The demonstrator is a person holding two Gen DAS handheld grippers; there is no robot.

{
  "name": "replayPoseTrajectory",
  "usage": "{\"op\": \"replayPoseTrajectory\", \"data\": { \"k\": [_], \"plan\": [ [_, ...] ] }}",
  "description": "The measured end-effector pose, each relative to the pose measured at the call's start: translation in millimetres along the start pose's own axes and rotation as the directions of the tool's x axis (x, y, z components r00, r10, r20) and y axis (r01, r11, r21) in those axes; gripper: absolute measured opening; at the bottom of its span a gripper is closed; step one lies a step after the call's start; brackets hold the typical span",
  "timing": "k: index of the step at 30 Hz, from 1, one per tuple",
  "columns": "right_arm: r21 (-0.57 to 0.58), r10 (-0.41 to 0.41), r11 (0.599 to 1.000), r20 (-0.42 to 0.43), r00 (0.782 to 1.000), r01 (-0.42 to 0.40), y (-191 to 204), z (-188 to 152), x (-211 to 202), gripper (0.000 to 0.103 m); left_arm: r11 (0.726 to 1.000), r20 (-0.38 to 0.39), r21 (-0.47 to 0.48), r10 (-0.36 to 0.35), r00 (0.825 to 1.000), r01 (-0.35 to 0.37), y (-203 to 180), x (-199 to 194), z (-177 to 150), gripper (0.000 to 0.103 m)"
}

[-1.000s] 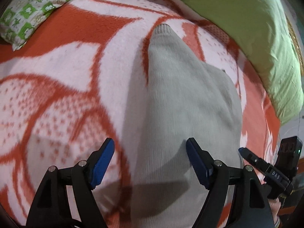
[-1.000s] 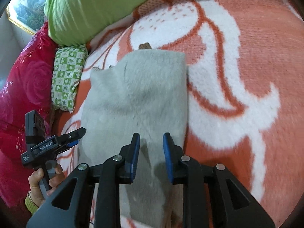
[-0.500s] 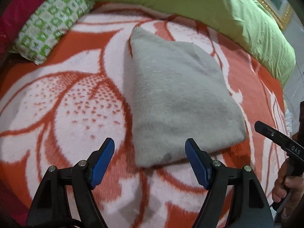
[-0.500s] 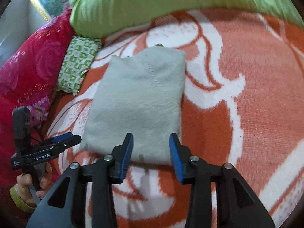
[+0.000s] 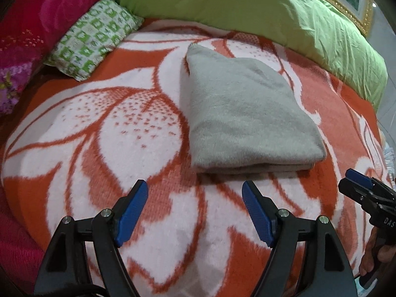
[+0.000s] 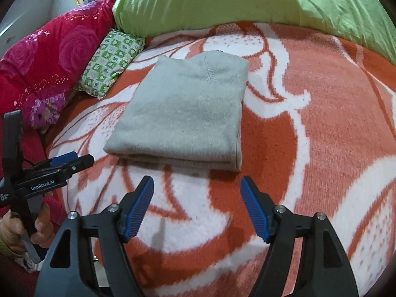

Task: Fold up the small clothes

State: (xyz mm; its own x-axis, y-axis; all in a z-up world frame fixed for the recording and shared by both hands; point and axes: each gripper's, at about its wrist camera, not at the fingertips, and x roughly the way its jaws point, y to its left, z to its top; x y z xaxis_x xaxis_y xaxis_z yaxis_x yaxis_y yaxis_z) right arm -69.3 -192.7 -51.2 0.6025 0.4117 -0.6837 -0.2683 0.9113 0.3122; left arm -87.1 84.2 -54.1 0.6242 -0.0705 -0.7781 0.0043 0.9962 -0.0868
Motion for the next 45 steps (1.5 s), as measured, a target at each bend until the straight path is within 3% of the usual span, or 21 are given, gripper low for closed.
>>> {"op": "replayPoseTrajectory", "data": {
  "k": [7,13,17,22,24,33,45],
  "plan": [
    [-0.045,-0.013,0.999,-0.002,1.000,0.013,8.5,-19.8,-0.9,0.074,0.997,-0.005,0.077,-0.002,1.000,0.003,-13.8,-0.8,-12.4,0.079],
    [-0.062,-0.051,0.997,0.060,0.997,0.055,10.1,-12.9,-8.4,0.077,0.995,0.062,0.096,0.018,0.998,-0.024,-20.4,-7.6,0.9,0.081],
    [-0.099,-0.129,0.985,0.107,0.986,0.139,10.8,-4.2,-5.4,0.077,0.995,0.076,0.100,0.019,0.997,-0.027,-24.5,-5.2,11.4,0.082],
    [-0.063,-0.079,0.994,0.151,0.985,0.089,7.3,3.9,-4.2,0.078,0.995,0.079,0.089,0.027,0.996,-0.034,-27.8,0.1,16.7,0.082],
    [-0.071,-0.066,0.995,0.121,0.990,0.075,9.8,6.1,2.0,0.085,0.995,0.074,0.089,0.028,0.997,-0.034,-28.7,3.4,17.0,0.082],
    [-0.093,-0.116,0.989,0.012,0.993,0.117,14.5,8.3,30.5,0.086,0.995,0.049,0.091,0.040,0.998,-0.044,-28.3,20.4,19.8,0.082],
    [-0.100,-0.098,0.990,-0.002,0.995,0.098,12.2,11.3,42.0,0.086,0.995,0.039,0.092,0.043,0.998,-0.047,-29.0,33.6,24.4,0.082]
  ]
}}
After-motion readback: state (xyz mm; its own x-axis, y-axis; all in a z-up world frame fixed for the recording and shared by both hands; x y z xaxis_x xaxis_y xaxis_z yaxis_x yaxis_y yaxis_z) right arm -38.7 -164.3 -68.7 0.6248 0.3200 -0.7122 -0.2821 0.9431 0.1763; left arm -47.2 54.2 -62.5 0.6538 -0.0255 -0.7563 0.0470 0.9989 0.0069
